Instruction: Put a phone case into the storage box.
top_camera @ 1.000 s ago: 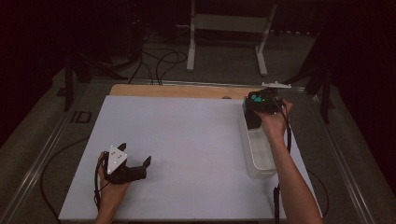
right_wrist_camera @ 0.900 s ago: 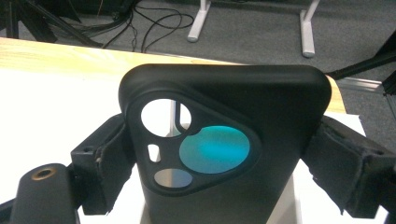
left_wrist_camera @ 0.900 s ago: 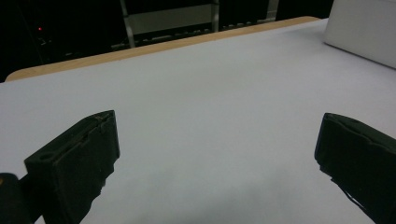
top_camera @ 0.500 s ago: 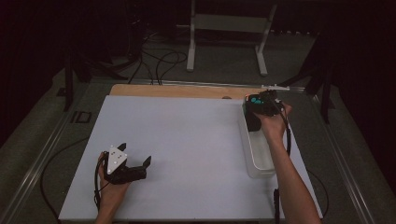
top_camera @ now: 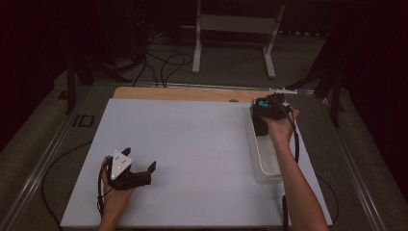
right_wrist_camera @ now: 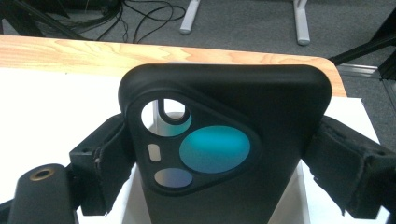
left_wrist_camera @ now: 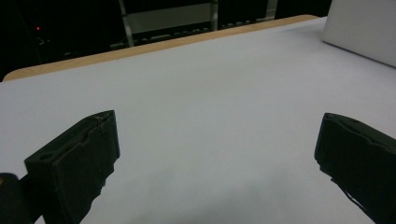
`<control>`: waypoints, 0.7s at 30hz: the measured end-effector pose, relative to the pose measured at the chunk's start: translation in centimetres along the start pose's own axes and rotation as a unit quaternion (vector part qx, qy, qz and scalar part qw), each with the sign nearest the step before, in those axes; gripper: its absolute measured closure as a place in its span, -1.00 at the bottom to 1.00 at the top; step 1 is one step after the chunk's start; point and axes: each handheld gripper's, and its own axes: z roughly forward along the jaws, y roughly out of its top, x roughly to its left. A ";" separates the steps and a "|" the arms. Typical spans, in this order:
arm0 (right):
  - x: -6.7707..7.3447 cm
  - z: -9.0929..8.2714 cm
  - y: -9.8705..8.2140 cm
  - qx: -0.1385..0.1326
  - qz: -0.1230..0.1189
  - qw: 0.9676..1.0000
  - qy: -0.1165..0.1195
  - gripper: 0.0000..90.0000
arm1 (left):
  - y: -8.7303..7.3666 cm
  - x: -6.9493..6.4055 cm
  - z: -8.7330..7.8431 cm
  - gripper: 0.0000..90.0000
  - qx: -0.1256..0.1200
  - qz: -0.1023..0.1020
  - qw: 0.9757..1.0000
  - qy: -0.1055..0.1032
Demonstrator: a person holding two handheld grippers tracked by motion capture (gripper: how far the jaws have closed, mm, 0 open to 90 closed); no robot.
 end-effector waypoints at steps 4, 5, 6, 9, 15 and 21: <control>0.0 0.1 0.0 -0.001 0.002 1.000 0.001 -0.72 | 0.0 0.0 0.0 -0.99 0.001 0.001 1.000 -0.001; 0.0 0.2 0.0 -0.002 0.003 1.000 0.001 -0.72 | 0.0 0.0 0.0 -0.99 0.001 0.001 1.000 -0.001; -0.1 0.2 0.0 -0.002 0.005 1.000 0.001 -0.72 | 0.0 0.0 0.0 -0.99 0.001 0.000 1.000 -0.001; -0.1 0.3 0.0 -0.004 0.005 1.000 0.002 -0.72 | 0.0 -0.1 0.1 -0.99 0.003 0.003 1.000 -0.001; -0.3 0.4 0.1 -0.002 0.006 1.000 0.008 -0.73 | 0.0 -0.1 0.1 -0.99 0.003 0.003 1.000 -0.002; -0.4 0.4 0.2 -0.001 0.008 1.000 0.010 -0.74 | 0.0 -0.1 0.1 -0.99 0.004 0.003 1.000 -0.002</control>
